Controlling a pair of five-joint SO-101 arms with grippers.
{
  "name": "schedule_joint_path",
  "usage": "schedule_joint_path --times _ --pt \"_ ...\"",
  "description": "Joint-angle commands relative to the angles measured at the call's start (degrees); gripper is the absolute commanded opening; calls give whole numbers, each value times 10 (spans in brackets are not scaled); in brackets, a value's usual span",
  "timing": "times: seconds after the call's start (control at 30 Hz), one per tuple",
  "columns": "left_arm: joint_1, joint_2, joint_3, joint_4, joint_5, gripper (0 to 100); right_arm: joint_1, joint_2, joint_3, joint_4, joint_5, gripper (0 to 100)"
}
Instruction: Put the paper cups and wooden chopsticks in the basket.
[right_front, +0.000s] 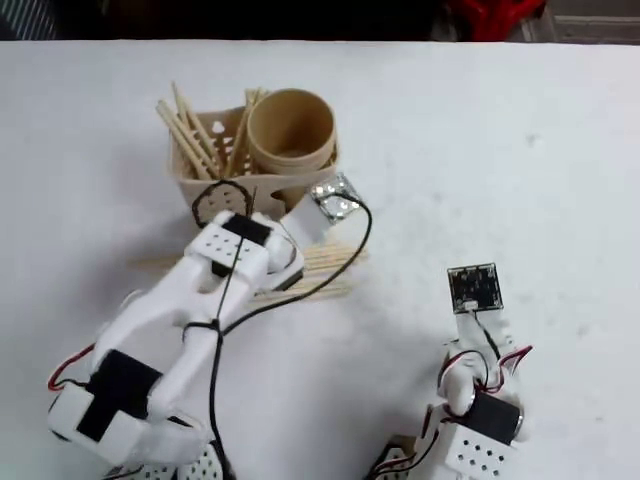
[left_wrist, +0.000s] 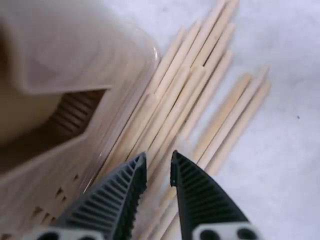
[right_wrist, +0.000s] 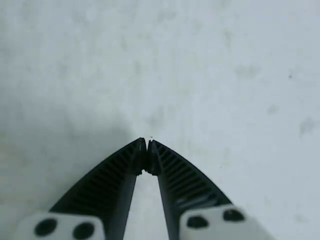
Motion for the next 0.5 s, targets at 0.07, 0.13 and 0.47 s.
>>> schedule_joint_path --times 0.07,0.13,0.47 --pt "-4 -2 -11 -11 -3 103 -2 -5 4 -8 -6 18" --pt "-4 -2 -11 -11 -4 103 -2 -5 4 -8 -6 18" --pt "51 -5 -6 -7 -33 132 -2 -5 4 -8 -6 18"
